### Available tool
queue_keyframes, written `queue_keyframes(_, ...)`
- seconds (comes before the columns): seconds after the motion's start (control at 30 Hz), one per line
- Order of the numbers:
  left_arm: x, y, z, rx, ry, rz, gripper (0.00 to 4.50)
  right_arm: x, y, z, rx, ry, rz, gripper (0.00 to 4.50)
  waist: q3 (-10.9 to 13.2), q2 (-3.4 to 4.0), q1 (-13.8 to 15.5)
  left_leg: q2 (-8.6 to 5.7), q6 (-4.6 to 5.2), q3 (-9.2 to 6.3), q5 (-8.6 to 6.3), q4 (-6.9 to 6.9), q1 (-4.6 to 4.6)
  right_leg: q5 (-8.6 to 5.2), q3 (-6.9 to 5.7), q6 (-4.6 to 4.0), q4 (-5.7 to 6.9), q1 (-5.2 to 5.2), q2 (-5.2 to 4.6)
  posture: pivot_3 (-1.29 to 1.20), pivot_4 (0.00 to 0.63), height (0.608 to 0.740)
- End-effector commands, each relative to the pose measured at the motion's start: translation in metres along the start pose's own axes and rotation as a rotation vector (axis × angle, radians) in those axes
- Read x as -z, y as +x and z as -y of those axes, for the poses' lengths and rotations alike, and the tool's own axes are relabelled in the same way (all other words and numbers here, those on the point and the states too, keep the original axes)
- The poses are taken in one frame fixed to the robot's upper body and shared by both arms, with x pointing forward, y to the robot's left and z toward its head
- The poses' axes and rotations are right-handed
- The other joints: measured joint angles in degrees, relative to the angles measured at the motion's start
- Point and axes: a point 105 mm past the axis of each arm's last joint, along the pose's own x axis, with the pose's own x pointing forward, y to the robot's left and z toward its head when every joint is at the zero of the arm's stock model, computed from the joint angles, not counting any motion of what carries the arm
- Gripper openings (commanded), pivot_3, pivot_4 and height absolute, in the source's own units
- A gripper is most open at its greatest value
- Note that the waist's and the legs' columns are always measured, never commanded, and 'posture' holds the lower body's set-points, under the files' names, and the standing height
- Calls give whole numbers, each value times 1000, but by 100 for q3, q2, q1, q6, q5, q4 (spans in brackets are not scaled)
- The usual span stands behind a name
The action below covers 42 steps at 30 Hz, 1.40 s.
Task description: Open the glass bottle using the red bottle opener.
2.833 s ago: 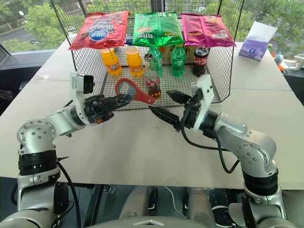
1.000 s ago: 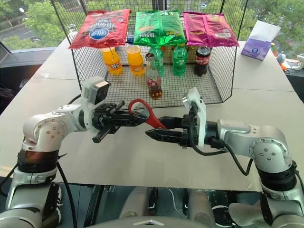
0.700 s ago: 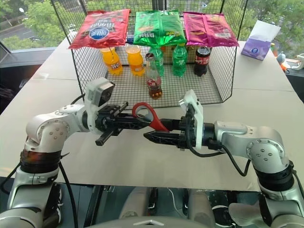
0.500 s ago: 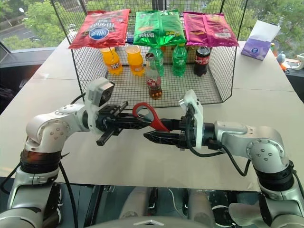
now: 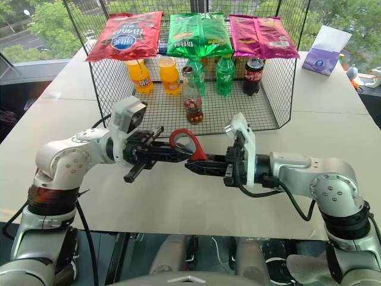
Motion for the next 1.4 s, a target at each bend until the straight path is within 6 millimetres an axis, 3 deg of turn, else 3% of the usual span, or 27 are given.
queue_keyframes(0.03,-1,3,5,12,77,-22,0,-4,0,-2,-5,-29,0,24,0,0,0,0,0,0,0,0,0,0,0,0,-1,0,0,0,150,740)
queue_keyframes(0.07,-2,1,4,3,76,-10,0,-3,0,0,3,-32,-2,24,0,0,0,0,0,0,0,0,0,0,-1,-1,-1,0,0,0,150,740)
queue_keyframes(0.1,-2,-1,2,-12,83,-6,778,-3,0,1,10,-35,-2,0,0,0,1,0,0,0,0,0,0,0,0,0,-1,0,0,0,150,740)
queue_keyframes(0.17,-1,-6,1,-37,79,5,1570,-2,-1,4,29,-38,4,0,0,0,0,0,0,0,0,0,0,0,-1,-1,-2,0,0,0,150,740)
queue_keyframes(0.2,-2,-11,0,-60,75,18,2269,-2,-3,7,52,-40,13,0,0,0,0,1,0,0,0,0,0,0,0,-1,-2,0,0,0,150,740)
queue_keyframes(0.27,-2,-20,-1,-124,68,47,2838,-1,-9,14,111,-49,36,0,0,0,0,1,1,0,0,-2,-1,0,0,0,-4,0,0,0,150,740)
queue_keyframes(0.33,-2,-28,-3,-185,64,71,3688,1,-14,20,166,-63,50,0,0,0,-1,5,1,-1,-1,-5,-2,2,-1,3,-9,0,0,0,150,740)
queue_keyframes(0.37,-2,-34,-7,-243,77,89,4349,3,-18,23,209,-75,54,0,0,0,0,7,1,-1,-1,-6,-2,6,0,11,-10,0,0,0,150,740)
queue_keyframes(0.53,-13,-61,-62,-749,300,187,4447,8,-37,39,452,-139,139,0,0,-1,64,3,4,-3,-2,-3,-3,8,-6,14,-20,9,-6,0,150,740)
queue_keyframes(0.6,-15,-68,-82,-892,315,199,4447,7,-38,41,506,-152,168,0,0,-1,69,0,4,2,-2,-1,-1,13,3,22,-20,9,-5,0,150,740)
queue_keyframes(0.73,-15,-64,-105,-875,267,182,4447,8,-33,40,553,-195,170,0,1,-4,63,-4,4,0,-2,3,-1,17,5,25,-19,10,6,0,150,740)
queue_keyframes(1.1,-23,-38,-156,-912,404,86,4447,10,-34,39,613,-239,157,0,2,-5,24,-7,14,8,-8,0,-5,17,10,27,-28,9,9,0,150,740)
queue_keyframes(1.4,-33,-17,-182,-937,414,106,4447,12,-33,37,623,-246,159,0,3,-7,1,-7,17,9,-10,1,-5,18,11,28,-28,9,9,0,150,740)
